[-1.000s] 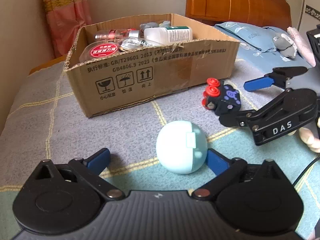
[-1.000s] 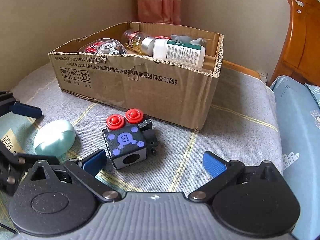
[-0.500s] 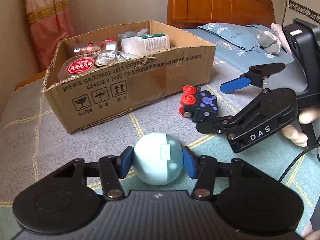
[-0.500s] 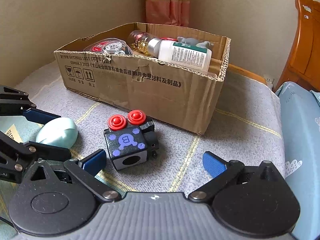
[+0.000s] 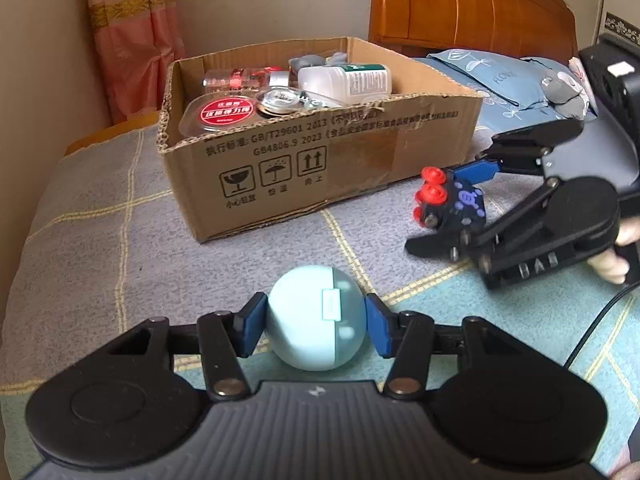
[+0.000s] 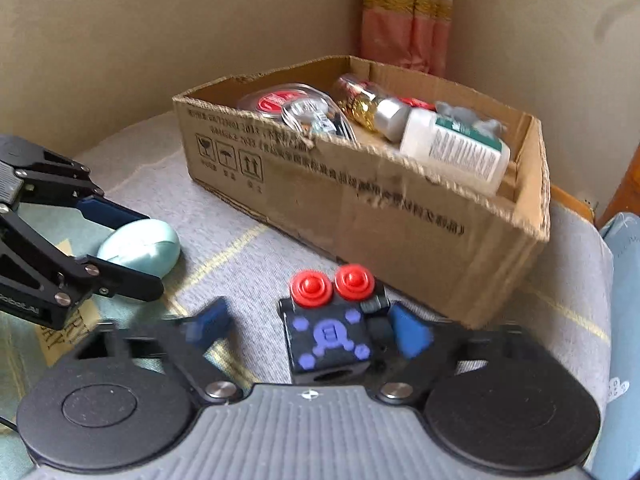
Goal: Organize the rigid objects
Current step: 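Grasp the pale blue egg case with the left tool while the right tool grasps the red-buttoned cube, then carry the egg case and cube with both tools over the box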
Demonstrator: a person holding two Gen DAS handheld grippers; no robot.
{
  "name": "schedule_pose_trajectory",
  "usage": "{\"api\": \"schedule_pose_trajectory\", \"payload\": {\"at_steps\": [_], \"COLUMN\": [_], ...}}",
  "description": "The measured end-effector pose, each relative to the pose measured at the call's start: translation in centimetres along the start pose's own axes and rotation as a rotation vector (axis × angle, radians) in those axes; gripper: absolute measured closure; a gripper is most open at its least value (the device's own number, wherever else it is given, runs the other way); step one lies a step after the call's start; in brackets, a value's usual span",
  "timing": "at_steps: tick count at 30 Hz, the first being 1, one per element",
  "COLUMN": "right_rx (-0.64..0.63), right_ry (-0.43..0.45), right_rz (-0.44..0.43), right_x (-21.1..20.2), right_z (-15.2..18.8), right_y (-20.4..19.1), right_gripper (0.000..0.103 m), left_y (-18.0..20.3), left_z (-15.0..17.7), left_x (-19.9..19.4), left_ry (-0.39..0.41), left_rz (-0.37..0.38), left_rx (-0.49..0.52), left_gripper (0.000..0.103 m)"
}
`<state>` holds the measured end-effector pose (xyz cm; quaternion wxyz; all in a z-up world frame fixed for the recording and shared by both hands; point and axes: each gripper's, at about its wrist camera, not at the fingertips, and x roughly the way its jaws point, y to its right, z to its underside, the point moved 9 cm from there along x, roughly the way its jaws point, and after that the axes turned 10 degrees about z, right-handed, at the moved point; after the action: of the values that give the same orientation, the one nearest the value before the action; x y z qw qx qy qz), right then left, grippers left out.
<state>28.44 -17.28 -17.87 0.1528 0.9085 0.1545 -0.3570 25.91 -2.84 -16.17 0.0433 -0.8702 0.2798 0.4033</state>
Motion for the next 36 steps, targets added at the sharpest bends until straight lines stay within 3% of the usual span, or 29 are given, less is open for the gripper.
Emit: {"api": "schedule_pose_trajectory", "payload": {"at_steps": [7,13,20,28,29,32,36], "right_rx": [0.023,0.027,0.045,0.148,0.158,0.199,0.216], "right_ry": [-0.044,0.004,0.103,0.062,0.058,0.076,0.08], "right_rz": [0.024,-0.015,0.046,0.141,0.155,0.168,0.169], "right_x": [-0.9,-4.6,-6.6,-2.4,-2.0,-2.3,-3.5], "right_z": [0.4,-1.6,-6.9,-10.1,-10.2,-9.9,-8.9], "right_y": [0.5,0.9,4.2,8.0,8.3,8.6,8.2], "right_gripper": [0.044,0.044,0.044,0.043,0.041,0.015,0.006], "left_y": [0.1,0.3,0.7,0.6,0.5,0.1,-0.2], "left_z": [0.2,-1.3,-6.2,-12.8,-13.6,-15.3,-17.0], "left_x": [-0.5,-2.6,-4.4,-2.3,-2.0,-1.1,0.6], "left_ry": [-0.034,-0.038,-0.004,0.024,0.026,0.035,0.029], "left_rz": [0.008,0.022,0.042,0.032,0.026,0.011,-0.006], "left_rx": [0.042,0.105,0.157,0.188,0.191,0.196,0.201], "left_gripper": [0.051,0.051,0.051,0.051,0.051,0.051,0.051]}}
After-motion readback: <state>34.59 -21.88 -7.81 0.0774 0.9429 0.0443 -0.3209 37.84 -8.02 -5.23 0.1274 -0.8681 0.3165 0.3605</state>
